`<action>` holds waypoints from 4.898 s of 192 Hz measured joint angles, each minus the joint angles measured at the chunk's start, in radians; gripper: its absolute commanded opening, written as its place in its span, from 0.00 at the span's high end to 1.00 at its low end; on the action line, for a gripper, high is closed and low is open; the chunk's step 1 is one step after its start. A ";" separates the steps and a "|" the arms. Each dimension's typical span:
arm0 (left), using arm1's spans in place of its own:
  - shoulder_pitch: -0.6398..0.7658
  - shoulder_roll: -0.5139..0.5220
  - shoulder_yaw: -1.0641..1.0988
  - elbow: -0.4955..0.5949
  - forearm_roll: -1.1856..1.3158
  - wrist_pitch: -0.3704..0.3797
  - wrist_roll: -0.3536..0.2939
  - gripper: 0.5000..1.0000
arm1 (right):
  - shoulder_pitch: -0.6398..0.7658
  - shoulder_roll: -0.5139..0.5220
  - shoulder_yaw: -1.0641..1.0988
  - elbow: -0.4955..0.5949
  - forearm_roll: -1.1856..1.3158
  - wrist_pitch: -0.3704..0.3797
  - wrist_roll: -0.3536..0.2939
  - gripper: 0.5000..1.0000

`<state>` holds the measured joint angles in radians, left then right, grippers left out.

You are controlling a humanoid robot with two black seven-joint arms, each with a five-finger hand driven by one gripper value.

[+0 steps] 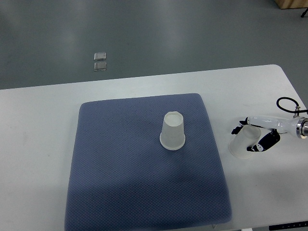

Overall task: Stack paper cups
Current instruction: 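Close the right hand fingers around the loose white paper cup, then lift the cup with the right hand and carry it over the mat cup, then lower the held cup onto the upside-down cup on the mat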

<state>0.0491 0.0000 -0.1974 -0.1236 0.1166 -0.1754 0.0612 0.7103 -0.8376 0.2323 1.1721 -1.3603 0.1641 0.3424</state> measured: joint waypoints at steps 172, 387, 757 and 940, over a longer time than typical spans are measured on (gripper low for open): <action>0.000 0.000 0.000 0.000 0.000 0.000 0.000 0.00 | 0.082 -0.012 0.007 -0.001 0.003 0.004 0.012 0.90; 0.000 0.000 0.000 0.000 0.000 0.000 0.000 0.00 | 0.410 0.188 0.153 -0.002 0.114 0.311 0.027 1.00; 0.000 0.000 0.000 0.000 0.000 0.000 0.000 0.00 | 0.436 0.322 0.128 0.004 0.084 0.429 -0.109 0.90; 0.000 0.000 0.000 0.000 0.000 0.000 0.000 0.00 | 0.441 0.324 0.141 0.018 0.095 0.447 -0.103 0.86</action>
<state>0.0491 0.0000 -0.1974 -0.1237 0.1166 -0.1750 0.0613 1.1515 -0.5131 0.3728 1.1902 -1.2655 0.6109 0.2396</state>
